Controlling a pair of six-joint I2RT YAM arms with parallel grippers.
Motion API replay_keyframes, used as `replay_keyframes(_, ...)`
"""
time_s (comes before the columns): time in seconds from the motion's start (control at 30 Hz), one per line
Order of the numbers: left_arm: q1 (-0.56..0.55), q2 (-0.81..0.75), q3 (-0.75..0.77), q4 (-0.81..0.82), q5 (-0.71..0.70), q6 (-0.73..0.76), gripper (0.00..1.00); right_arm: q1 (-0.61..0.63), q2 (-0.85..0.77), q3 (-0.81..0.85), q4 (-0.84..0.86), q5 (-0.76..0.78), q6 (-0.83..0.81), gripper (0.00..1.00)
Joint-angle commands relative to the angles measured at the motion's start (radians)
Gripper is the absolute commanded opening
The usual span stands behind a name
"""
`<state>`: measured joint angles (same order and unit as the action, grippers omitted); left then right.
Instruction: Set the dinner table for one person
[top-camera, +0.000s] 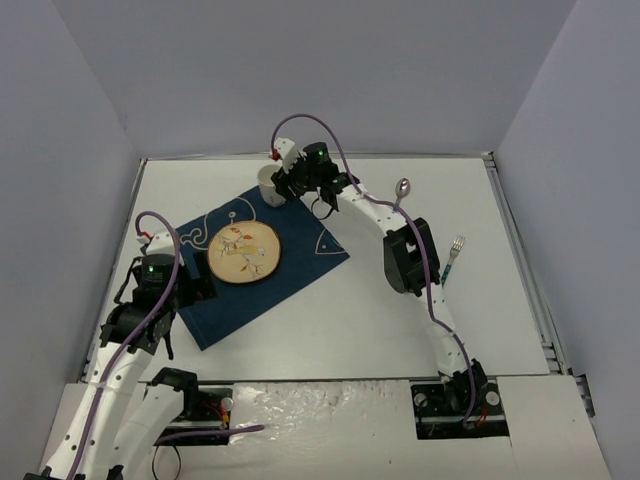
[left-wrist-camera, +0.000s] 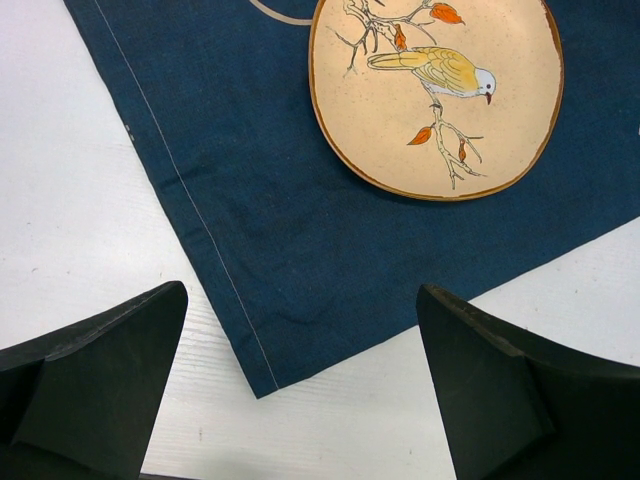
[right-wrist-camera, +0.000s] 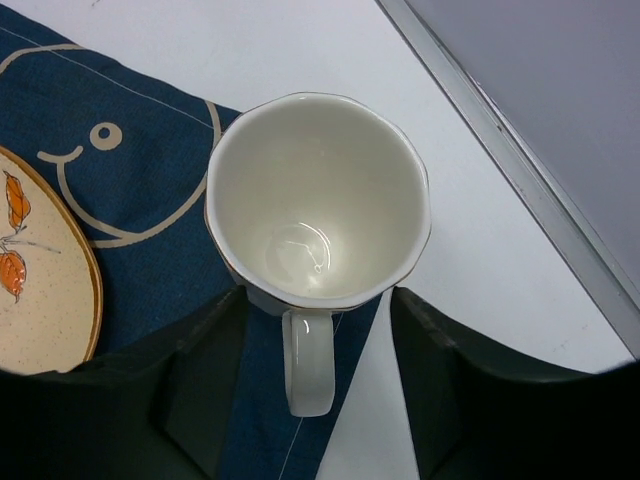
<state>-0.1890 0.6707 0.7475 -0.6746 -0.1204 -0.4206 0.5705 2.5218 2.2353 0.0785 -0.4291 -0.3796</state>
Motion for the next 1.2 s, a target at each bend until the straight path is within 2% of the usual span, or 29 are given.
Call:
replay_keyframes(0.0,-0.003,-0.004,0.013,0.052,0.005,0.005,0.97,0.003,-0.162,-0.089,0.086,0.037,0.008,0.58)
replay_keyframes(0.13,-0.003,-0.005,0.012,0.054,0.012,0.005,0.97,-0.015,-0.32,-0.262,0.133,0.088,0.046,0.64)
replay_keyframes(0.27,-0.003,-0.002,0.013,0.052,0.016,0.005,0.97,-0.056,-0.47,-0.415,0.197,0.216,0.206,0.66)
replay_keyframes(0.37,-0.002,-0.002,0.015,0.05,0.014,0.004,0.97,-0.101,-0.565,-0.514,0.186,0.437,0.339,0.67)
replay_keyframes(0.43,0.0,-0.003,0.015,0.049,0.012,0.002,0.97,-0.131,-0.635,-0.614,0.171,0.643,0.428,0.67)
replay_keyframes(0.5,0.0,-0.003,0.014,0.046,0.009,0.002,0.97,-0.179,-0.654,-0.659,0.12,0.711,0.514,0.67)
replay_keyframes(0.73,0.002,0.001,0.015,0.044,0.007,-0.001,0.97,-0.3,-0.641,-0.783,0.049,0.773,0.695,0.67)
replay_keyframes(1.17,0.0,0.004,0.014,0.039,0.009,-0.005,0.97,-0.351,-0.439,-0.699,0.045,0.686,0.771,0.61)
